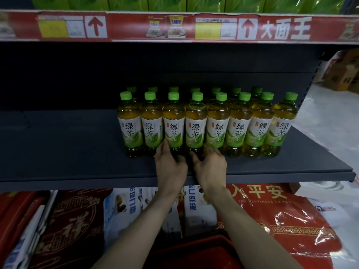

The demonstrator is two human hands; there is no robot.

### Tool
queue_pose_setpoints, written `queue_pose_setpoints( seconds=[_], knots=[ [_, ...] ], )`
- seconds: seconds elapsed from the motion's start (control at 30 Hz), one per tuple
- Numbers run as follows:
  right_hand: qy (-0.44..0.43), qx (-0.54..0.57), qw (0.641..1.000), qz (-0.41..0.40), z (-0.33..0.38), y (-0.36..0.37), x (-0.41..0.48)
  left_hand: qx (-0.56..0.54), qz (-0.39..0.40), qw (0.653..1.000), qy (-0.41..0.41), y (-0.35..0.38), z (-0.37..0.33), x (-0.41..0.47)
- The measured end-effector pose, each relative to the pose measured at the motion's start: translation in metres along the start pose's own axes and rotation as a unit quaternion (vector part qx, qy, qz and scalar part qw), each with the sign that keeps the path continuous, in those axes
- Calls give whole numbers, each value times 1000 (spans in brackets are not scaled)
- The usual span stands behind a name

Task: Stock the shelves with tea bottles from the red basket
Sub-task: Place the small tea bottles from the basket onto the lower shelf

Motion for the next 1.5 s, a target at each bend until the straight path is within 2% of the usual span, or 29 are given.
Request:
queue_pose_setpoints(
  seconds=[0.27, 0.47, 0.53, 0.63, 0.7, 0.77, 0.87, 0.97, 1.07, 1.27, 1.5],
  knots=[
    [22, 8, 1000, -5, -1, 4, 3, 8, 26, 1000, -1, 0, 2, -1],
    [47, 86, 994, -44, 10, -5, -10, 13, 75, 997, 17, -20, -4, -1],
    [21, 105, 994, -29, 23, 0, -18, 16, 46, 998, 35, -42, -3, 1],
    [-40, 105, 994, 5, 51, 15, -30, -4, -65, 995, 76, -90, -2, 8],
    [-66, 95, 993, 21, 67, 25, -33, -12, -126, 989, 78, -116, 5, 21],
    [-67, 84, 993, 43, 78, 38, -34, -6, -142, 988, 55, -133, 17, 38],
    [-64, 68, 994, 54, 89, 53, -33, 11, -103, 995, 5, -143, 42, 56],
    [-60, 40, 996, 48, 96, 62, -31, 19, 8, 998, -62, -136, 73, 66],
    [-61, 12, 997, 52, 103, 70, -27, 24, 73, 996, -44, -129, 77, 72],
    [-35, -5, 998, 50, 105, 78, -19, 13, 114, 993, -2, -121, 63, 75],
    [32, 6, 998, 56, 97, 81, -14, 31, 94, 995, -14, -121, 73, 82]
  ],
)
Point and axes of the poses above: each hand's wrist, its own x-axis towards the middle knuckle, its own y-axis out of the palm, z = x × y, the point moved 7 cm from there along x, towards the middle knuckle, and after that the axes turned 2 degrees about -x, right-handed, at the moved point
